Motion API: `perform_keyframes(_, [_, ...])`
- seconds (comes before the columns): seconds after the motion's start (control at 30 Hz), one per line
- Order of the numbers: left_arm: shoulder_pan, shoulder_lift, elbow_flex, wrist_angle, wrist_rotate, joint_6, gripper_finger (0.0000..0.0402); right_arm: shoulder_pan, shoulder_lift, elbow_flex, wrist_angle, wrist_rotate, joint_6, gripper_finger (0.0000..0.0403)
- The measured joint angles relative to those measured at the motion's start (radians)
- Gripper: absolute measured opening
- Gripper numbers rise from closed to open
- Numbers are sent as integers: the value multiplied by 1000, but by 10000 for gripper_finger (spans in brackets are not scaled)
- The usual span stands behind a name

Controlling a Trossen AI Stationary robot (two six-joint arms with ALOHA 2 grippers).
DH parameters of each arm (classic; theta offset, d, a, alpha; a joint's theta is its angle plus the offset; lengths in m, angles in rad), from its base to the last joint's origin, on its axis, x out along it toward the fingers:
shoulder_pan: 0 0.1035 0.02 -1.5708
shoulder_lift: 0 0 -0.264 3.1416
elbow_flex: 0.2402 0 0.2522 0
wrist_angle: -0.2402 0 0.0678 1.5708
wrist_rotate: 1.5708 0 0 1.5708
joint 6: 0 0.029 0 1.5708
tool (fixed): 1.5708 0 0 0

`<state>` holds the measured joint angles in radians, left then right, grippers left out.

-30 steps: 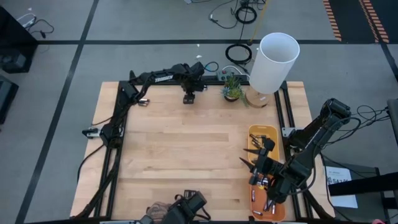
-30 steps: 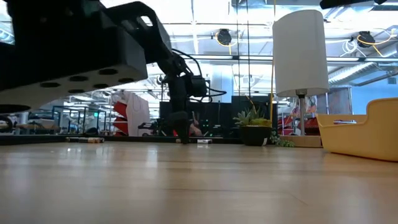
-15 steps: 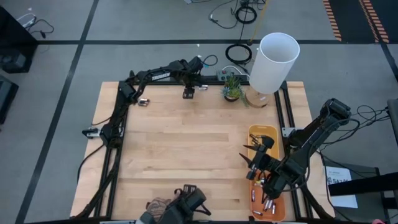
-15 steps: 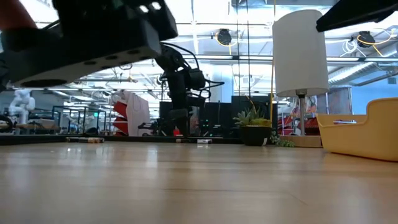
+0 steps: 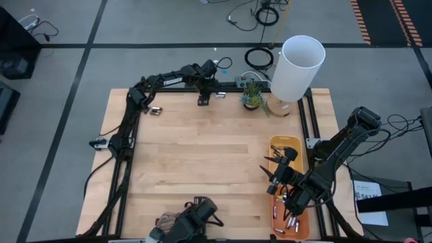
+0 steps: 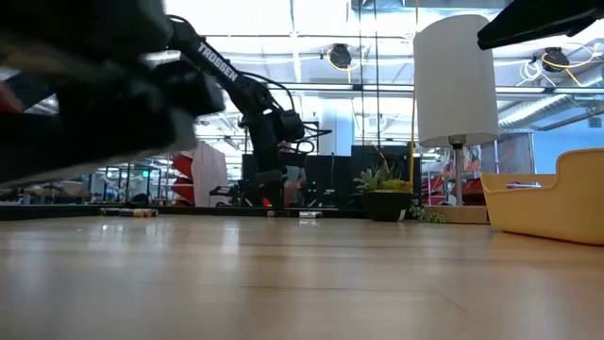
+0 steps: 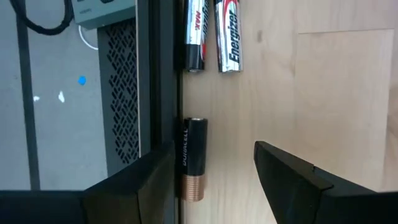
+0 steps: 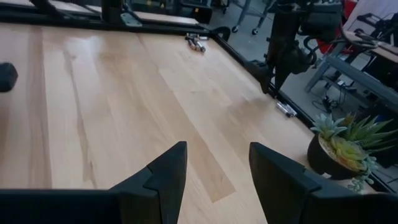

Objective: Sort batteries
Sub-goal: Put the brown battery into the yellow bin

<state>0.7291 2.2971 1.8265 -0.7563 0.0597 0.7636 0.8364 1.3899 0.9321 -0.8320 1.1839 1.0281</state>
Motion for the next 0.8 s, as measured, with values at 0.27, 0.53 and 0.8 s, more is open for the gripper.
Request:
perform_keyframes(0.27, [4,0,-15,15,10,-17,230,0,-21,0,153,121,-167,167])
perform_keyframes(0.53, [-15,8,-19,-26,48,-22,230,-4,-57,1,465,230,-508,167])
perform_keyframes(0.8, [-18,10,-19,-51,72,-30,230,-4,-57,1,524,226,-577,167])
